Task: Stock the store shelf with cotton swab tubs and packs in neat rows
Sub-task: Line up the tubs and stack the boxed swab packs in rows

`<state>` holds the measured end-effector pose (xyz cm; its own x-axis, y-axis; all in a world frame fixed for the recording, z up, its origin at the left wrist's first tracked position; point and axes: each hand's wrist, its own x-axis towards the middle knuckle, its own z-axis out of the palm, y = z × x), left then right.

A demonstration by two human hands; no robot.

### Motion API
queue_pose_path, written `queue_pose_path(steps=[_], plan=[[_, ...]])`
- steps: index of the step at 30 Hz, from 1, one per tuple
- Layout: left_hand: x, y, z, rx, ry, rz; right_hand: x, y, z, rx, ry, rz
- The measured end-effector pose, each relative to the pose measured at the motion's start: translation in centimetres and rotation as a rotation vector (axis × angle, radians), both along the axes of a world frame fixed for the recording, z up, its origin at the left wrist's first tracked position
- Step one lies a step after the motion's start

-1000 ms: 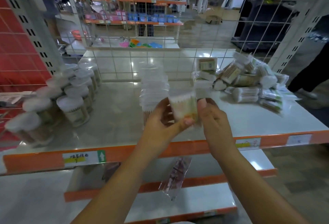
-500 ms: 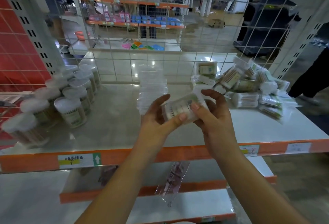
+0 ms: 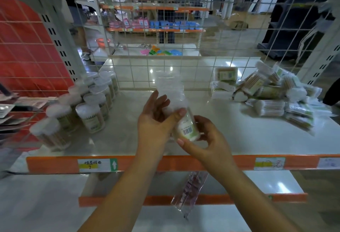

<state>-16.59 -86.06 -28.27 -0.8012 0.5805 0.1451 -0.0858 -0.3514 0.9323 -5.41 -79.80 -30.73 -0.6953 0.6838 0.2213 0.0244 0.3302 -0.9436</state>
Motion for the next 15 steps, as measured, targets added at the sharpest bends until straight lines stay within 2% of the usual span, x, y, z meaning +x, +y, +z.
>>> queue_pose_path(steps=[4,7,10,15], plan=[[-0.5,-0.7,0.3,-0.067,0.050,-0.021,-0.5,-0.3,0.3,0.033,-0.019,-0.015],[-1.1,-1.3,0.4,-0.077,0.048,-0.031,-0.8,-0.8,0.3,-0.055,0.035,-0.005],[-2.0,-2.0,0.4,-0.009,-0.052,-0.082,-1.2,-1.4,0.3,-0.194,0.125,0.020],[-3.4,-3.3,0.0,0.155,-0.291,-0.201,-1.9,-2.5,0.2,-0.233,0.197,0.039]])
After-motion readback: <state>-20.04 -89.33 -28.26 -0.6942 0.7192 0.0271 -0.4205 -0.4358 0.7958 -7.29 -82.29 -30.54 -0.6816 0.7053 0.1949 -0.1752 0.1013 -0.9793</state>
